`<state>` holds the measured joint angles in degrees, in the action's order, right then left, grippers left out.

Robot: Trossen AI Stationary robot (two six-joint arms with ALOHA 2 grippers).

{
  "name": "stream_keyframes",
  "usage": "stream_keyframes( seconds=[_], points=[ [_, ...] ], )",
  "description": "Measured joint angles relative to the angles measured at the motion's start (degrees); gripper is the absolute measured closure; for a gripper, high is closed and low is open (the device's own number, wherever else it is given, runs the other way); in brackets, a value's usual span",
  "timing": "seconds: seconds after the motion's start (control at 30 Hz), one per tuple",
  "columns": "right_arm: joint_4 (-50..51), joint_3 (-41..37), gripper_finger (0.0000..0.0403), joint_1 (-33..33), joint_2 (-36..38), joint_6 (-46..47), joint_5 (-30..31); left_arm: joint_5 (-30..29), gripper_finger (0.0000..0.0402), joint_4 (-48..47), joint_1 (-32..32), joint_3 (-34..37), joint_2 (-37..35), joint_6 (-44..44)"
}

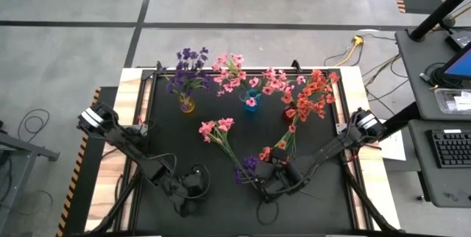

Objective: Sort flowers into vase by color
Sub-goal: Put the purple flower into the yellow vase

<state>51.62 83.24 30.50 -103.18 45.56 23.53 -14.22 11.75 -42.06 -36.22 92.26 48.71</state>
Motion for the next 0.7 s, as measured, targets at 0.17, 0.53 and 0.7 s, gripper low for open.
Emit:
stream_keyframes(
  seconds=[0.17, 0.53, 0.7],
  points=[
    [2.68, 0.00, 0.0115, 0.14, 0.00, 3.19, -1.65, -0.20, 0.0326, -0.02, 0.02, -0.01, -1.94, 1.53],
    [5.55, -0.04, 0.0115, 2.11, 0.01, -7.38, -12.95, -0.47, 0.0326, -8.66, 0.48, -7.39, -2.40, -8.49],
    [5.63, -0.15, 0.0122, 5.64, 0.02, -5.29, -13.80, -2.11, 0.0326, -20.03, 0.30, -11.51, -2.39, -8.38]
  ],
)
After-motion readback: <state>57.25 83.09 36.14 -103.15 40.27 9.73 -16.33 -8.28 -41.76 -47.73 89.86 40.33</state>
